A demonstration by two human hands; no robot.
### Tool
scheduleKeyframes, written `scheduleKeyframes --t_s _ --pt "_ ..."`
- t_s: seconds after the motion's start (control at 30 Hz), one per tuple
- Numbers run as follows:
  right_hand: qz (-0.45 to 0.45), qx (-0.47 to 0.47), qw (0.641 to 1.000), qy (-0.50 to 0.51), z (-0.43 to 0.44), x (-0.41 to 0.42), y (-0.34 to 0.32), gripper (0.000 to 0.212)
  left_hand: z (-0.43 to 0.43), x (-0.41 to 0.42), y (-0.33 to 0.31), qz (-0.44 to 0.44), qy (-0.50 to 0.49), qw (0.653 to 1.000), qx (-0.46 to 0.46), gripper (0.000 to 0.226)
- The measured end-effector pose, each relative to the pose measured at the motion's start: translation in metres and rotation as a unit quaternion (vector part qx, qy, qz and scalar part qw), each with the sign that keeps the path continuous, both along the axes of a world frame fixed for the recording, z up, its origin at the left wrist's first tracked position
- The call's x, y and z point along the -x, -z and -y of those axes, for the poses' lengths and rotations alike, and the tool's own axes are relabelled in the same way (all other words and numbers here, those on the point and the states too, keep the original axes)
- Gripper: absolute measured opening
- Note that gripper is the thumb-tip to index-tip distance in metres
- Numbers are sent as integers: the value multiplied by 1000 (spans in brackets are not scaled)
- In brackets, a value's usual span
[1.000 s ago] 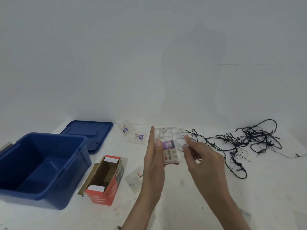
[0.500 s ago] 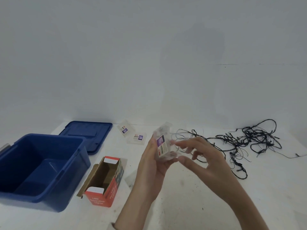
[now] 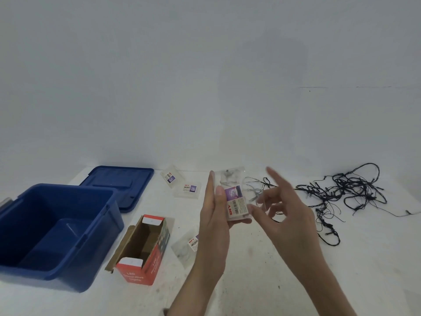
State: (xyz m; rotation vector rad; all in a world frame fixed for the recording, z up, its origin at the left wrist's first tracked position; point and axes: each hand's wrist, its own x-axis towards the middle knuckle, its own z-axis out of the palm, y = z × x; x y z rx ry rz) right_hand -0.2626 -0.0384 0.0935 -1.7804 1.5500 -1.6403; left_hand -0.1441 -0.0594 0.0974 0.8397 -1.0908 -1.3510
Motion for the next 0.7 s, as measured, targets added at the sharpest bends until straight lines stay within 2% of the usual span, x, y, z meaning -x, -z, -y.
scheduleKeyframes --t_s 0.1,0.23,0.4,0.57,0.7 --pt "-77 52 995 35 1 -3 0 48 -1 2 -2 -2 -9 1000 8 46" --pt "-151 63 985 60 2 -5 0 45 -2 2 -4 -13 -14 1000 10 46" --pt "-191 43 980 21 3 0 -3 45 -1 2 -4 -10 -13 1000 9 45" --pt "-128 -26 985 -117 -4 5 -13 53 0 0 -5 7 -19 1000 9 44" --pt "-99 -15 986 -134 -9 -3 -13 61 0 3 -7 12 1 1000 0 48"
